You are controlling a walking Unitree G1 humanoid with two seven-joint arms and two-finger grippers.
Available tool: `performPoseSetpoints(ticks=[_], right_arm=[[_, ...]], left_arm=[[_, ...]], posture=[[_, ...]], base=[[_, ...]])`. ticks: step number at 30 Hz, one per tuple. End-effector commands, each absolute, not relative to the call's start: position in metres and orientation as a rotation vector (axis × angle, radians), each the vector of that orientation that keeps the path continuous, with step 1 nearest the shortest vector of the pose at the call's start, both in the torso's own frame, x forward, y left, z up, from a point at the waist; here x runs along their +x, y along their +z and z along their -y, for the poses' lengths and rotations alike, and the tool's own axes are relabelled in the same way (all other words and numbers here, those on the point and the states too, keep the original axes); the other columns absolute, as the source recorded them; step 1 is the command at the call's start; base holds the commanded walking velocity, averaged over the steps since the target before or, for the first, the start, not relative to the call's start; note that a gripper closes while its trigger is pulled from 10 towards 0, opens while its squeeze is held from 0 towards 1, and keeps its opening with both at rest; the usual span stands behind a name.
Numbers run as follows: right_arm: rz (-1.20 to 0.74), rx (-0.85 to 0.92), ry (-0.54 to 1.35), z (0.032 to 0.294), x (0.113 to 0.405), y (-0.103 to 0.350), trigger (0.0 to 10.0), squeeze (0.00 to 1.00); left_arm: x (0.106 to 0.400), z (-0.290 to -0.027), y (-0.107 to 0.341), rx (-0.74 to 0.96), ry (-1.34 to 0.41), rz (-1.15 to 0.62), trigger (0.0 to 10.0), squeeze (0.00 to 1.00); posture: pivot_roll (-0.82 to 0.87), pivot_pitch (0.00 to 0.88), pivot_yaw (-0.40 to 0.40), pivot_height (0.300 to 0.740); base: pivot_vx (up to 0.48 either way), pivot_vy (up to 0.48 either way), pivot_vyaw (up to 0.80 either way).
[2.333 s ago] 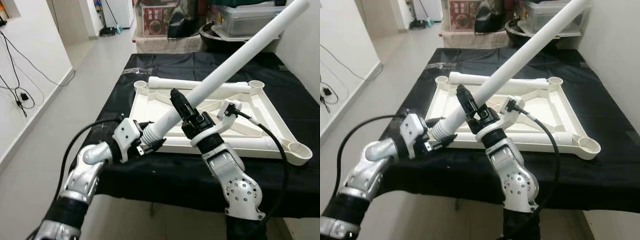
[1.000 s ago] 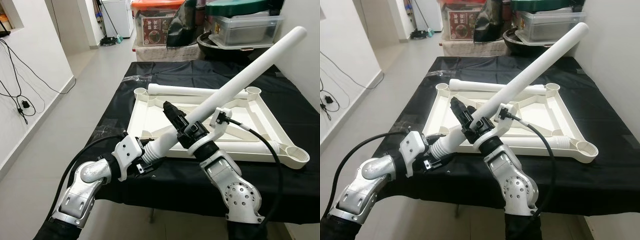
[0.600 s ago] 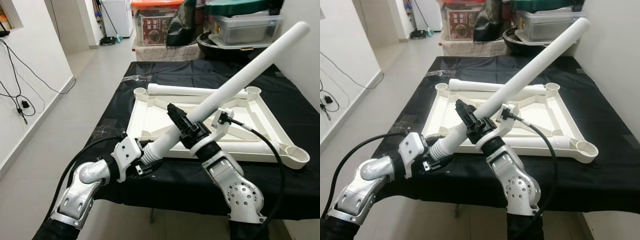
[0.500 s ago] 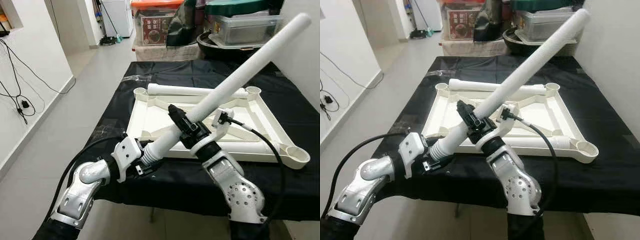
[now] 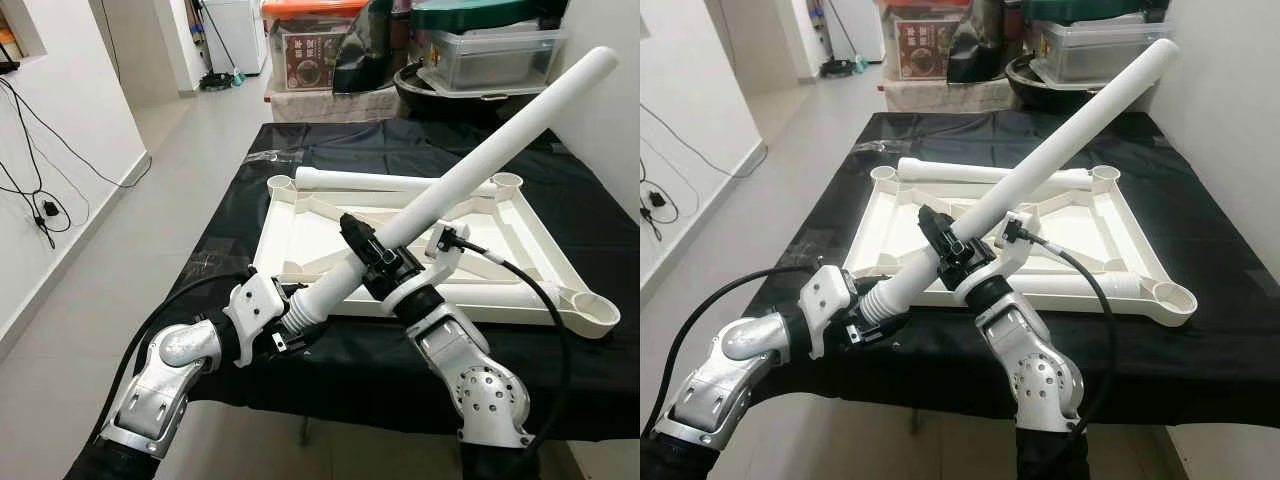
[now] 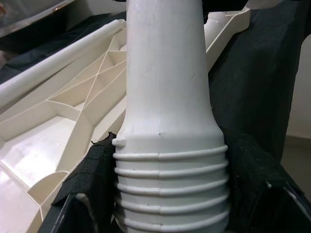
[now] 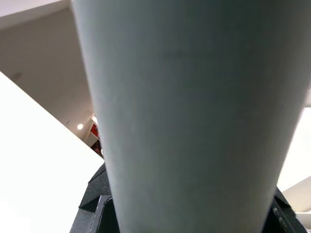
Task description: Building children table
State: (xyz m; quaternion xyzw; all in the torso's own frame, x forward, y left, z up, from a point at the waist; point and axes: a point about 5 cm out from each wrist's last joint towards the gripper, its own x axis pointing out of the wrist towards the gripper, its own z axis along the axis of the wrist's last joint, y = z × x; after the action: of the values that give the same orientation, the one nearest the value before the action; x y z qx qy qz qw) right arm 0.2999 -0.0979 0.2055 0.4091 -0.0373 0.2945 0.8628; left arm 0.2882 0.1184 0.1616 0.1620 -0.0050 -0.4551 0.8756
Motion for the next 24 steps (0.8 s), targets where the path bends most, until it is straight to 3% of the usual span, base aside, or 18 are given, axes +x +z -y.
performPoseSetpoints(ticks=[1,2,9,10,12,17,18,24], right_arm=[[0.108,0.882,0.68,0.088,0.297,0.215,0.0,0.0],[0.117,0.884,0.677,0.09,0.298,0.217,0.0,0.0],[0.183,0.884,0.648,0.103,0.306,0.231,0.0,0.0],[0.188,0.884,0.646,0.104,0.306,0.233,0.0,0.0],[0.197,0.88,0.64,0.107,0.307,0.234,0.0,0.0],[0.227,0.838,0.601,0.116,0.311,0.238,0.0,0.0],[0.231,0.81,0.569,0.12,0.312,0.238,10.0,0.0],[0.272,0.437,0.298,0.143,0.321,0.231,10.0,0.0]], left_arm=[[0.285,-0.12,0.145,0.331,-0.966,-0.083,10.0,0.18],[0.284,-0.123,0.143,0.325,-0.971,-0.094,10.0,1.0],[0.286,-0.137,0.133,0.346,-0.917,-0.133,10.0,1.0],[0.286,-0.138,0.133,0.346,-0.912,-0.137,10.0,0.05],[0.286,-0.14,0.131,0.346,-0.898,-0.145,10.0,0.0],[0.286,-0.145,0.125,0.336,-0.832,-0.153,10.0,0.0],[0.286,-0.145,0.125,0.331,-0.808,-0.143,10.0,0.0],[0.282,-0.134,0.133,0.255,-0.682,-0.03,10.0,0.0]], posture=[[0.03,0.033,0.027,0.74],[0.03,0.033,0.027,0.74],[0.03,0.032,0.027,0.74],[0.03,0.032,0.027,0.74],[0.03,0.031,0.027,0.74],[0.03,0.031,0.028,0.74],[0.03,0.031,0.025,0.74],[0.02,0.026,0.02,0.74]], base=[[0.0,0.0,0.0],[0.0,0.0,0.0],[0.0,0.0,0.0],[0.0,0.0,0.0],[0.0,0.0,0.0],[0.0,0.0,0.0],[0.0,0.0,0.0],[0.0,0.0,0.0]])
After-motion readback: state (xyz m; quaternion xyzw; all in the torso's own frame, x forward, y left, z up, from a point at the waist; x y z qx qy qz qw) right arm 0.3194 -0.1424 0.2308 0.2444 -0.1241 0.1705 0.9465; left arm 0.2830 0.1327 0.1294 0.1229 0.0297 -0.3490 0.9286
